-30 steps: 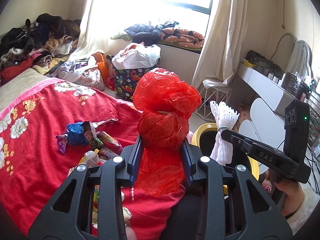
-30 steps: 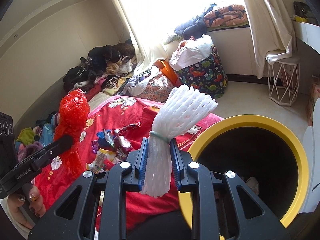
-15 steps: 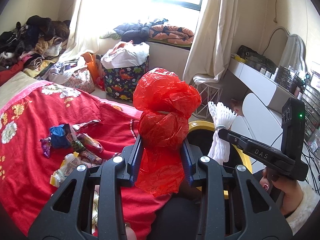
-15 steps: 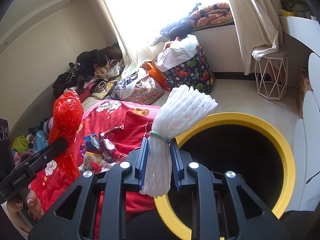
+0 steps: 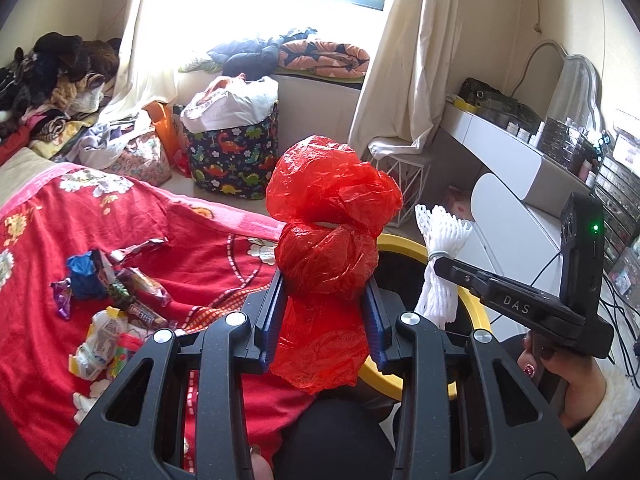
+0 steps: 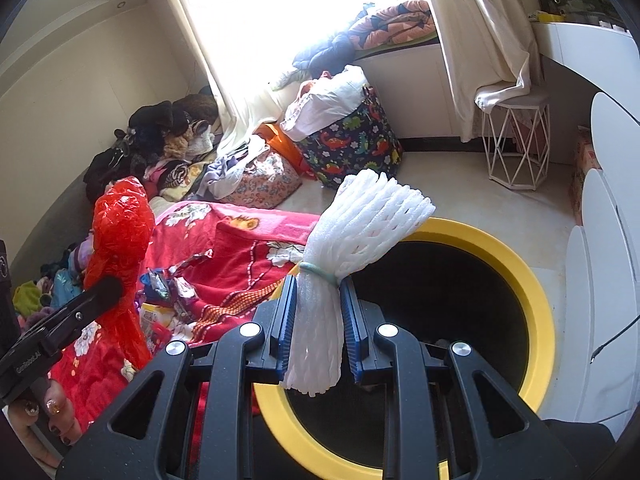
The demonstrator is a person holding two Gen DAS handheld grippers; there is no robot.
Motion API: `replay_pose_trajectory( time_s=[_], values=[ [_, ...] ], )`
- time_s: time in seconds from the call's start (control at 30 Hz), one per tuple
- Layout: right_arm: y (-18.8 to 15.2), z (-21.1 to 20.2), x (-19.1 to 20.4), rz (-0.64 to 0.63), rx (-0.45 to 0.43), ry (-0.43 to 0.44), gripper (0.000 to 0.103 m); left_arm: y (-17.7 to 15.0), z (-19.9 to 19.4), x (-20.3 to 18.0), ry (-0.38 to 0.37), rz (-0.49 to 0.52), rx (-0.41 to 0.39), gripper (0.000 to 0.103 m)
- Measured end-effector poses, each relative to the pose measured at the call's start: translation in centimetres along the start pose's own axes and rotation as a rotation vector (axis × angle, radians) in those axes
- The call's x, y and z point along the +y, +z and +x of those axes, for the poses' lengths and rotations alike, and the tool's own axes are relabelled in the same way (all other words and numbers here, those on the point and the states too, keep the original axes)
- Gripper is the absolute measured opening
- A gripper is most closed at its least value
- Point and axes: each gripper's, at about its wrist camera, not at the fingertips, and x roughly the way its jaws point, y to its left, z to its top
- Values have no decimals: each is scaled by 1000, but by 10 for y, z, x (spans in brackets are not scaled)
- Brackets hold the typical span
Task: Collect trash
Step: 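Carry both items over the yellow bin and open both tools to drop them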
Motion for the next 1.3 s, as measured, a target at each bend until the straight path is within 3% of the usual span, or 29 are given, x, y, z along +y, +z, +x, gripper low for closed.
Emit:
replay_pose_trajectory(
  time_s=[1.23,1.3],
  values=[
    [-1,-3,-46,108,24,-82,25,-10,67,-53,-92,95,126,29],
    [-1,-4,-48,118,20,-88,31,-11,69,-55,-97,97,130,30]
  ],
)
